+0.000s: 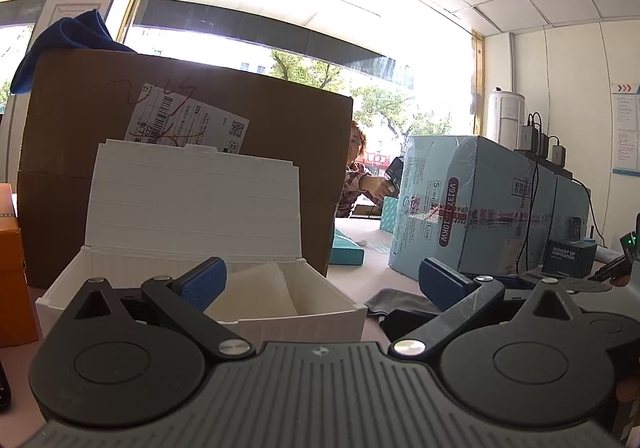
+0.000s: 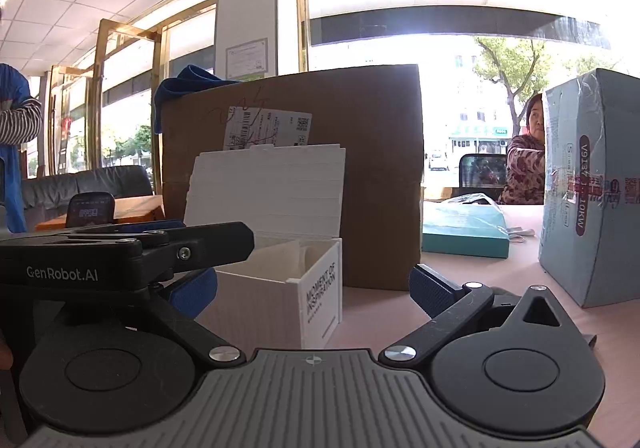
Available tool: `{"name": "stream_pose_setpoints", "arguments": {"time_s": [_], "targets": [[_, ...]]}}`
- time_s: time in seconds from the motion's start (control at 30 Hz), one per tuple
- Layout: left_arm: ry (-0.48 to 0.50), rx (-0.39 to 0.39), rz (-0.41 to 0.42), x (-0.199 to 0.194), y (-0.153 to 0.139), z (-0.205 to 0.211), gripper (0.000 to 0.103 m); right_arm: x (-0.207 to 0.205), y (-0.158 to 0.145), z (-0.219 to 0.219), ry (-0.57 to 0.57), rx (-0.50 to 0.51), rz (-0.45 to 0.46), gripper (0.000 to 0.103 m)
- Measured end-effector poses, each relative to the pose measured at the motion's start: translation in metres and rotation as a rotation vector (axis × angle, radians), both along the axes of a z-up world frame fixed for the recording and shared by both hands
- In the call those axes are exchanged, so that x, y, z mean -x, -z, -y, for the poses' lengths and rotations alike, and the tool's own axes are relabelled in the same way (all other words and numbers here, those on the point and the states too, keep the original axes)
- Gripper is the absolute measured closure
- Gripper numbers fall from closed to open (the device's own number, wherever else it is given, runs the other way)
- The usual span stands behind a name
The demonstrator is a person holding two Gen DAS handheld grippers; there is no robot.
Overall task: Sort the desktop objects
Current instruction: 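Raise both tools out of the white box and back away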
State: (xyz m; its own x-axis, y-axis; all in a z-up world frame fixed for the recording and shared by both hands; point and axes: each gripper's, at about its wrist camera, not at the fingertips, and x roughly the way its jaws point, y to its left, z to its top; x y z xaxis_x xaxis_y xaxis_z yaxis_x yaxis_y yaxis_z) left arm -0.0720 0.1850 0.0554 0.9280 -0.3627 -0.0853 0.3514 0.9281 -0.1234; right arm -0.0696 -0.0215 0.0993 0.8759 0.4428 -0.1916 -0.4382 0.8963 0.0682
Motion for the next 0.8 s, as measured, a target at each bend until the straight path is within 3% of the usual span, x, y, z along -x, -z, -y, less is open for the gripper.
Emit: {"name": "stream_pose_setpoints", "arguments": {"time_s": [0.27, 0.43, 0.53, 0.67, 0.8], "targets": [[-0.010, -0.022, 0.072, 0.007, 0.011, 0.009, 0.000, 0.005, 0.010, 0.019, -0.010, 0.064, 0.136, 0.000], [-0.028, -0.016, 0.055, 0.004, 0.011, 0.009, 0.000, 0.000, 0.010, 0.023, -0.018, 0.049, 0.122, 0.000], [-0.070, -0.003, 0.085, 0.004, 0.010, 0.015, 0.000, -0.004, 0.010, 0.032, -0.007, 0.016, 0.113, 0.000], [-0.108, -0.002, 0.086, -0.004, 0.000, 0.040, 0.000, -0.007, 0.009, 0.053, 0.056, -0.013, 0.185, 0.000], [-0.080, 0.028, 0.065, -0.024, -0.017, 0.086, 0.000, -0.008, 0.004, 0.076, 0.172, -0.058, 0.249, 0.000]]}}
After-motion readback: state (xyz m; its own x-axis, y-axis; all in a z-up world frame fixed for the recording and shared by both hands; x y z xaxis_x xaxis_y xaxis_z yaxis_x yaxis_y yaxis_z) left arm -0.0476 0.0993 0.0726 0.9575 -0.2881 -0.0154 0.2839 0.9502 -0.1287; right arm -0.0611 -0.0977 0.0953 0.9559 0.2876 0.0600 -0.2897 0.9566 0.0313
